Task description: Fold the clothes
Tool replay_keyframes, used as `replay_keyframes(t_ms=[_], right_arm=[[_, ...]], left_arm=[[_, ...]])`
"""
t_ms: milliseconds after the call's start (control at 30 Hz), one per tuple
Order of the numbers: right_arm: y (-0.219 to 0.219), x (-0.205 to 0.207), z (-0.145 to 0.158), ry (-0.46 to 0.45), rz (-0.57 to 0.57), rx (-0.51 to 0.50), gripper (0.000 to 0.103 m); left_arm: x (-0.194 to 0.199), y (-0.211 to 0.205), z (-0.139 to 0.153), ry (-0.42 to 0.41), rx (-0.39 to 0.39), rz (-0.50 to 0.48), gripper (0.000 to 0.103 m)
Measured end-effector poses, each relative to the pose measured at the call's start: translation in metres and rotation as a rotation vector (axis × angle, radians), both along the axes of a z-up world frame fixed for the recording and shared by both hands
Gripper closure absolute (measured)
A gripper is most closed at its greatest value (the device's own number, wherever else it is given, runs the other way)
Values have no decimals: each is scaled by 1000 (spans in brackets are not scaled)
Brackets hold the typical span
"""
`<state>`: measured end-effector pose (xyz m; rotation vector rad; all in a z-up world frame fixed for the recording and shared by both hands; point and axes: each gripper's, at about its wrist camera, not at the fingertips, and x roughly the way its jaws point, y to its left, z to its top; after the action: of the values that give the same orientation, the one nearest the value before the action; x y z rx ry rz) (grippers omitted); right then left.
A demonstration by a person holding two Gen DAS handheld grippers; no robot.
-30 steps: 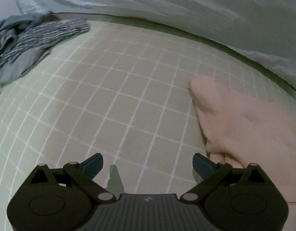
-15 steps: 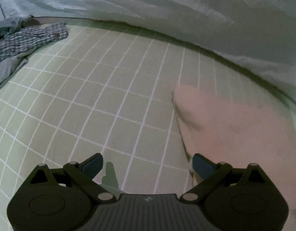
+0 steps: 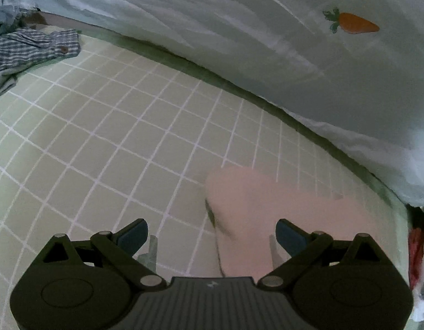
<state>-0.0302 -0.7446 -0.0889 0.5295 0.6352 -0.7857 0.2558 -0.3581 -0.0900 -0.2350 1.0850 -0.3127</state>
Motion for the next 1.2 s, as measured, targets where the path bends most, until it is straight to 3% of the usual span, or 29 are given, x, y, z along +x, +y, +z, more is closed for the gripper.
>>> replay_keyframes(t_ms=[33,100,300,400,533,600,667,967,1033,1200], right_arm=[[2,4,-7,11,24,19,85],[7,11,-20,32,73,57,59],[16,38,-46,101,178,62,33],[13,48,-53,117,209,69,32],[10,56,-59,143,240,72,46],[15,55,-49,134,245,33,78],[20,52,-38,117,251,-12,99],[45,39,14,37,277,-212,99],[42,34,25,-5,233,-209,99],[44,31,49,-25,198,-292,99]], left_arm=[[2,-3,-1,4,2,0,4],[3,-7,-1,2,19,-16,4],[3,-9,-3,-1,55,-42,4],[4,-7,-5,8,63,-32,4],[5,-6,-7,17,65,-24,4],[5,-6,-6,14,68,-27,4],[6,-7,-6,12,69,-26,4],[10,-6,-6,-3,64,-32,4],[13,-7,-6,-3,57,-29,4],[22,-14,-12,27,-16,-26,4]])
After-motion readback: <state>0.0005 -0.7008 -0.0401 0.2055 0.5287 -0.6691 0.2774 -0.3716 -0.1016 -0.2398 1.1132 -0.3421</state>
